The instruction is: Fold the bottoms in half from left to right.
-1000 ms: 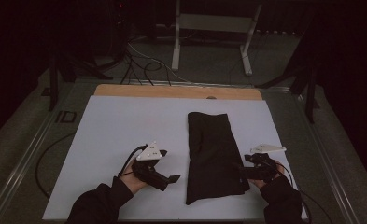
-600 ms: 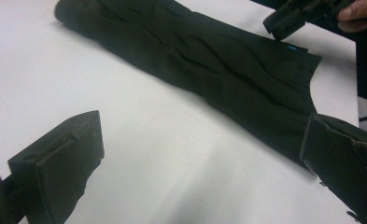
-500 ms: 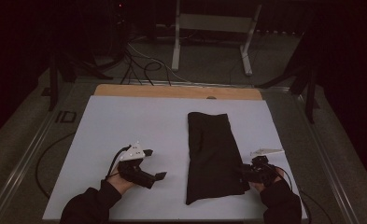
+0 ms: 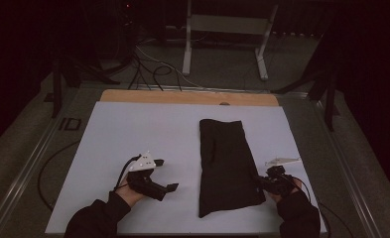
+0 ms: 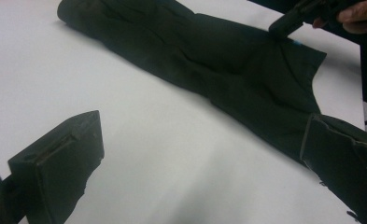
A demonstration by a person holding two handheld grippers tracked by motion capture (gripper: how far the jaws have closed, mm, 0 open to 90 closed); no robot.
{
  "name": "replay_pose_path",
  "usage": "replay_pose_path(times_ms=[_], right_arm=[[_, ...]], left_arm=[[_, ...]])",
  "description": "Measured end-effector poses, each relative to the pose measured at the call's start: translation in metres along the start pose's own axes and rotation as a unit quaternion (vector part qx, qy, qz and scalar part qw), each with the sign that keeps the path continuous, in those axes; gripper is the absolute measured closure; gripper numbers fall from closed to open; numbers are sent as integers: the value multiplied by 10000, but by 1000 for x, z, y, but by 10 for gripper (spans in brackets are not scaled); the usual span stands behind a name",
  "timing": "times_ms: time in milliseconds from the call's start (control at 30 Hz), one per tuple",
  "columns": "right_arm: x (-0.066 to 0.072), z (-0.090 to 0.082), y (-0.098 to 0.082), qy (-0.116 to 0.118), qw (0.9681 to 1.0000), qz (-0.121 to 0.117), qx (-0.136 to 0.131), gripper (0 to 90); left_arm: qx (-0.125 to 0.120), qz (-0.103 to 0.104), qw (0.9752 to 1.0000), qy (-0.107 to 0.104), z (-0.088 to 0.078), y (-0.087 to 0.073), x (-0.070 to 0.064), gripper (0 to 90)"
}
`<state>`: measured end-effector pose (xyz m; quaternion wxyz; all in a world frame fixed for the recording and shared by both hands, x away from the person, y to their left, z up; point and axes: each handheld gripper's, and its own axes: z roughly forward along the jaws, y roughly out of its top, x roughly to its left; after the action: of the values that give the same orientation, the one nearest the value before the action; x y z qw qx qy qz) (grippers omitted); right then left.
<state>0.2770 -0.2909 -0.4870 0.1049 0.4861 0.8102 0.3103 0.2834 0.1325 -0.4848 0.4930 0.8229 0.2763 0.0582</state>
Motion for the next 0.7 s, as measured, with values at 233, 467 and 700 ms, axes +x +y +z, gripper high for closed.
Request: replay_pose_path(times_ms=[233, 467, 700], right_arm=[[-9, -3, -1, -90, 9996, 273, -26, 894], [-16, -1, -4, -312, 9987, 386, 130, 892], [-18, 6, -8, -375, 9983, 350, 292, 882]], left_arm=[[-13, -7, 10000, -25, -1, 1, 0, 0], [-4, 8, 10000, -27, 0, 0, 0, 0], [8, 24, 10000, -37, 2, 0, -1, 0]])
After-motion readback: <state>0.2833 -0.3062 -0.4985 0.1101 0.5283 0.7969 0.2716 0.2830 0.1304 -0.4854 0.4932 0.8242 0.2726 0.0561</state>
